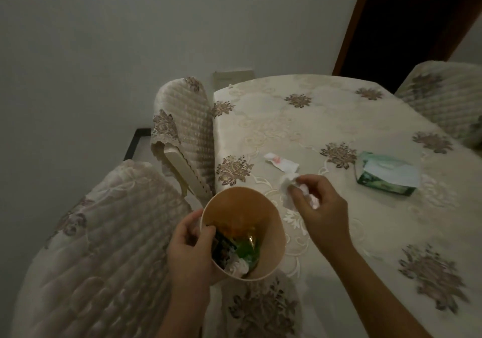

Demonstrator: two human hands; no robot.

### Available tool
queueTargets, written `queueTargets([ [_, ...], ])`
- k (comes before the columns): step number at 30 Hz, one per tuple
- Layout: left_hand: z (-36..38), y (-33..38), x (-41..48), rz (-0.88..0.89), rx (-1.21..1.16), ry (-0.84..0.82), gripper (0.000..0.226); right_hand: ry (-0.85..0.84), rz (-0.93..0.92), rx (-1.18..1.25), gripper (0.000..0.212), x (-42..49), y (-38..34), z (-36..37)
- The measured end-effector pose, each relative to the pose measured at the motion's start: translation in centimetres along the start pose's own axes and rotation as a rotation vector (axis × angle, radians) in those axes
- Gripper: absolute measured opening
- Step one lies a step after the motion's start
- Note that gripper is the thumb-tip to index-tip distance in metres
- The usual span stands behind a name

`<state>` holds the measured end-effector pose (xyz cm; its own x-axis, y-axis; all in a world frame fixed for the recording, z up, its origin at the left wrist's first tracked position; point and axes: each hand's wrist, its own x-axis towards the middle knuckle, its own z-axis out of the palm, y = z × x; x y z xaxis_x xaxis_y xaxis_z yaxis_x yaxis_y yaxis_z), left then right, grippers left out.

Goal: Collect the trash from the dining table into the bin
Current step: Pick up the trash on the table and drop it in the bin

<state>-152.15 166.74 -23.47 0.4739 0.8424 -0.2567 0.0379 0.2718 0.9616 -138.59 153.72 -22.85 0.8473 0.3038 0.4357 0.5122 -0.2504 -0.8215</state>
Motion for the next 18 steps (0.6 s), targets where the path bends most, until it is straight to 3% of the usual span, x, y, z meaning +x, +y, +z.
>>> queueTargets([
  [4, 0.4, 0.2, 1.0, 0.001, -0.006, -0.040, 0.024, -0.393, -0.188, -0.172, 0.024, -1.3, -1.7, 3.1],
  [7, 0.6, 0.5, 1.8, 0.004, -0.008, -0.055, 0.026, -0.498, -0.213, -0.277, 0.036, -2.0, -0.9, 5.1],
  [10, 0.6, 0.7, 2.7, -0.006, -0.018, -0.069, 0.026, -0.414, -0.185, -0.238, 0.035, -1.6, -1.1, 5.4],
  [13, 1.0, 1.1, 3.7, -0.005, -0.022, -0.061, 0.027, -0.203, -0.123, -0.150, 0.028, 0.3, -0.4, 4.7],
  [18, 2.2, 1.4, 6.0, 0.007, -0.034, -0.045, 0.026, 0.002, 0.158, -0.197, 0.026, 4.7, 4.1, 4.6],
])
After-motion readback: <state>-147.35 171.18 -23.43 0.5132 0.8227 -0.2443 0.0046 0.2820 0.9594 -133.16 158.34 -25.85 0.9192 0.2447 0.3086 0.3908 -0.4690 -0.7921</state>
